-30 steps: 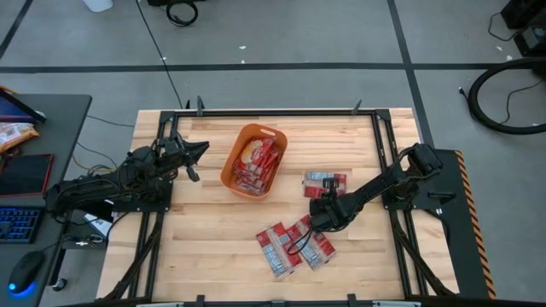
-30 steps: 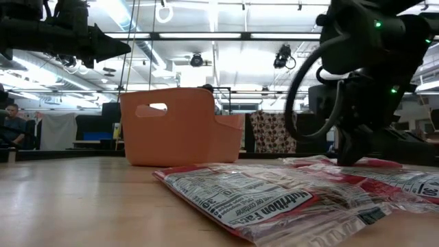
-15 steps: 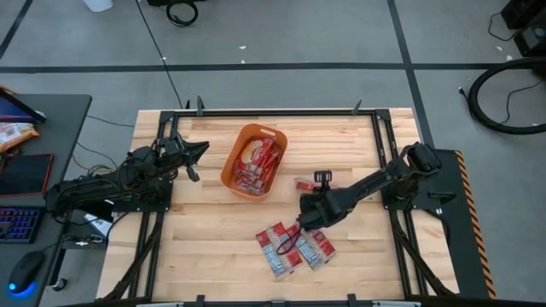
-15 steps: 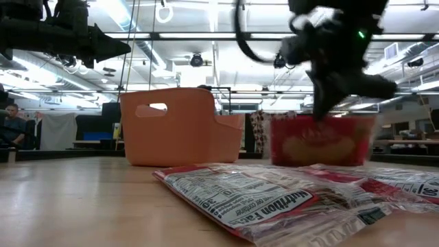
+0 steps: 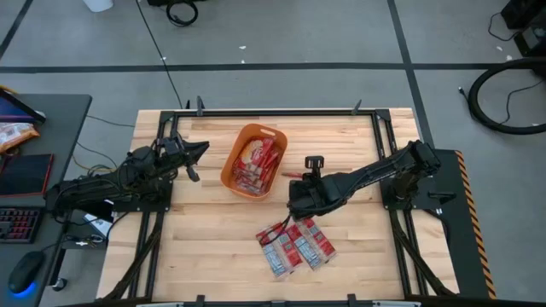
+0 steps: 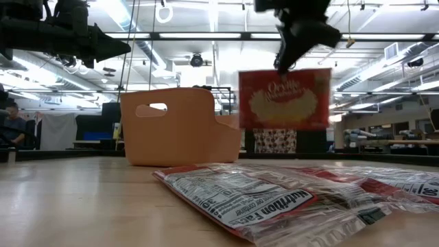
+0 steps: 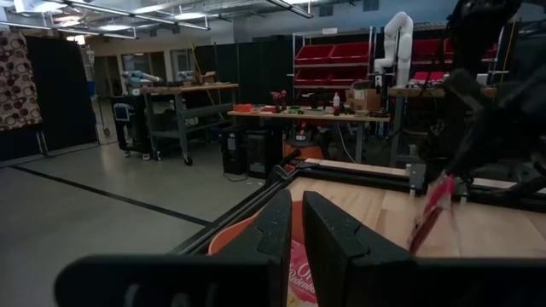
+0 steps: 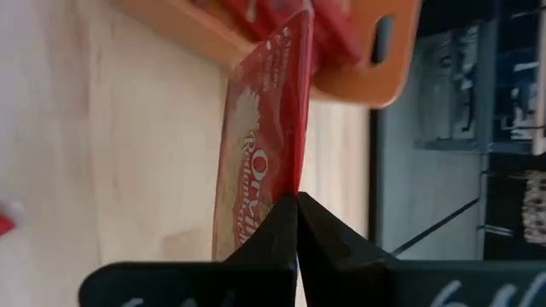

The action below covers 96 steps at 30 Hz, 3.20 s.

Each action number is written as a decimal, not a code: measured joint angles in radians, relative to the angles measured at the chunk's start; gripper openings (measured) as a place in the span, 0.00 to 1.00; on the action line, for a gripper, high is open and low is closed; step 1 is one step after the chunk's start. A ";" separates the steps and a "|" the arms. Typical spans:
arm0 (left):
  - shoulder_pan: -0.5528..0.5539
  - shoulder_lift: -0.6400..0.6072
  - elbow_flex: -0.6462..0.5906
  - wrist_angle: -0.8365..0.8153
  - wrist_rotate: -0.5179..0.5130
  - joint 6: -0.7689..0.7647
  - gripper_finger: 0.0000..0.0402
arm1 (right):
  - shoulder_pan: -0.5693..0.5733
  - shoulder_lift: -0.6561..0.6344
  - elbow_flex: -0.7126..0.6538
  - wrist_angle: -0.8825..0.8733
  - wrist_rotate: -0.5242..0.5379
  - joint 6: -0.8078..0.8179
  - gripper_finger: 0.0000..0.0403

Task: Sort popcorn bags into baskets
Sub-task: Put the red popcorn pack into the orange bin, then adjust the orange bin on the table

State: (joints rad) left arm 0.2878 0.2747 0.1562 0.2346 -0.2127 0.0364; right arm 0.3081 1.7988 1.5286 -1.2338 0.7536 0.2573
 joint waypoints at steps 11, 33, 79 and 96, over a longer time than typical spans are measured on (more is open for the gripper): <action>0.000 0.000 0.000 0.001 0.000 0.000 0.09 | -0.057 -0.002 0.171 0.076 0.098 -0.254 0.00; 0.000 0.000 0.000 0.001 0.000 0.001 0.09 | -0.328 -0.002 0.180 0.506 -0.415 -0.978 0.00; 0.001 0.000 0.000 -0.001 -0.011 0.029 0.09 | -0.524 0.076 -0.199 1.378 -0.471 -1.024 0.22; 0.001 0.000 0.000 -0.003 -0.011 0.028 0.09 | -0.237 0.045 -0.142 0.859 -0.753 -0.414 0.22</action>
State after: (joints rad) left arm 0.2890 0.2747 0.1558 0.2314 -0.2237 0.0643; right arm 0.0710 1.8439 1.3861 -0.3752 0.0004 -0.1571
